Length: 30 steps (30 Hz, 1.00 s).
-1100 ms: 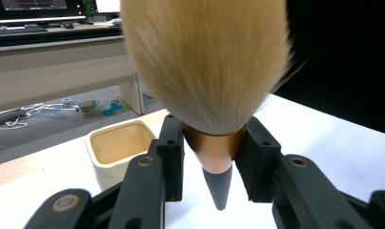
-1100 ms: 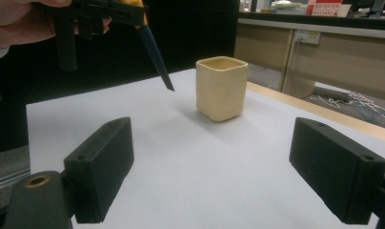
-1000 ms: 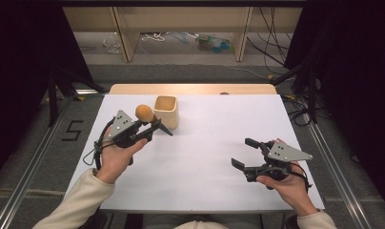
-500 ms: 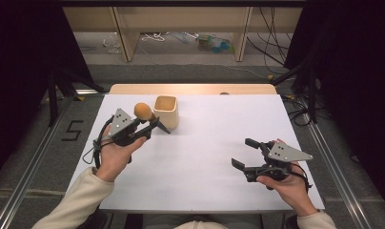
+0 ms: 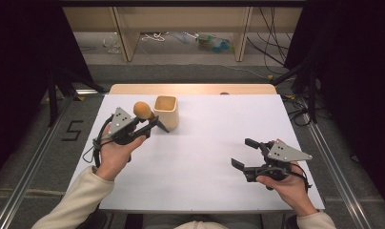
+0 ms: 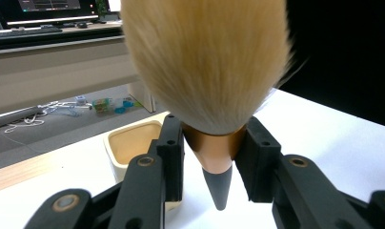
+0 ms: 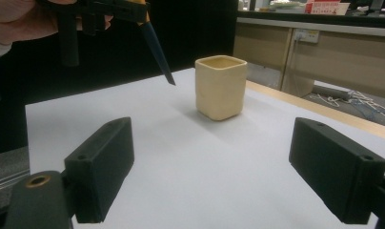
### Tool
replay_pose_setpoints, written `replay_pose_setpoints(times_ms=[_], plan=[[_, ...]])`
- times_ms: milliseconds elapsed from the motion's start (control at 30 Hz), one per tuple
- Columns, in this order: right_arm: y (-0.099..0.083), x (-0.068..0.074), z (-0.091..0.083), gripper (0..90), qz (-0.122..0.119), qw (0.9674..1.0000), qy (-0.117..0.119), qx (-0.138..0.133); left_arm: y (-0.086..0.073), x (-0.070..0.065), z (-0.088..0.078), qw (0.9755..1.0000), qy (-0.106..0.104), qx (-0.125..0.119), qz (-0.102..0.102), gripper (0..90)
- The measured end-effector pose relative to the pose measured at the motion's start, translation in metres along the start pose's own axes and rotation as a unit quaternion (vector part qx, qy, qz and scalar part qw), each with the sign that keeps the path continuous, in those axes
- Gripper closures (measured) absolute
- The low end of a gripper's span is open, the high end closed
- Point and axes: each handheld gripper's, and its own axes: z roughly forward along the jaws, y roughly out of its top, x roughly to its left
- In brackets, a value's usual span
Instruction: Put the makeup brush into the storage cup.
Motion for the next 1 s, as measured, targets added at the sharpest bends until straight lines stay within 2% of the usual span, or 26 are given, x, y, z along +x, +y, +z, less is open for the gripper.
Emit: replay_pose_setpoints(times_ms=[167,300,733,833,933,1000], plan=[[-0.0005,0.0000,0.0012,16.2,0.001,1.0000,0.000,-0.006,0.0014,0.0001,0.0006,1.0000,0.003,-0.001,0.001,65.4],[0.0000,-0.0002,-0.0004,16.2,-0.001,1.0000,-0.002,0.005,0.0017,0.0004,0.0011,1.0000,0.004,-0.001,0.002,65.3],[-0.0007,-0.0004,0.0004,16.2,0.001,1.0000,-0.003,0.004,0.0026,0.0032,0.0030,1.0000,0.007,0.000,0.002,65.4],[-0.0009,0.0011,-0.0001,16.2,0.015,0.9998,0.001,0.011,0.0031,0.0036,0.0032,1.0000,0.007,0.001,0.002,65.4],[-0.0008,0.0011,-0.0003,16.2,0.014,0.9998,-0.001,0.012,0.0029,0.0036,0.0048,1.0000,0.006,0.001,0.003,65.3],[-0.0009,-0.0007,0.0005,16.2,0.003,1.0000,-0.004,0.005,0.0030,0.0036,0.0051,1.0000,0.006,0.003,0.003,65.4]])
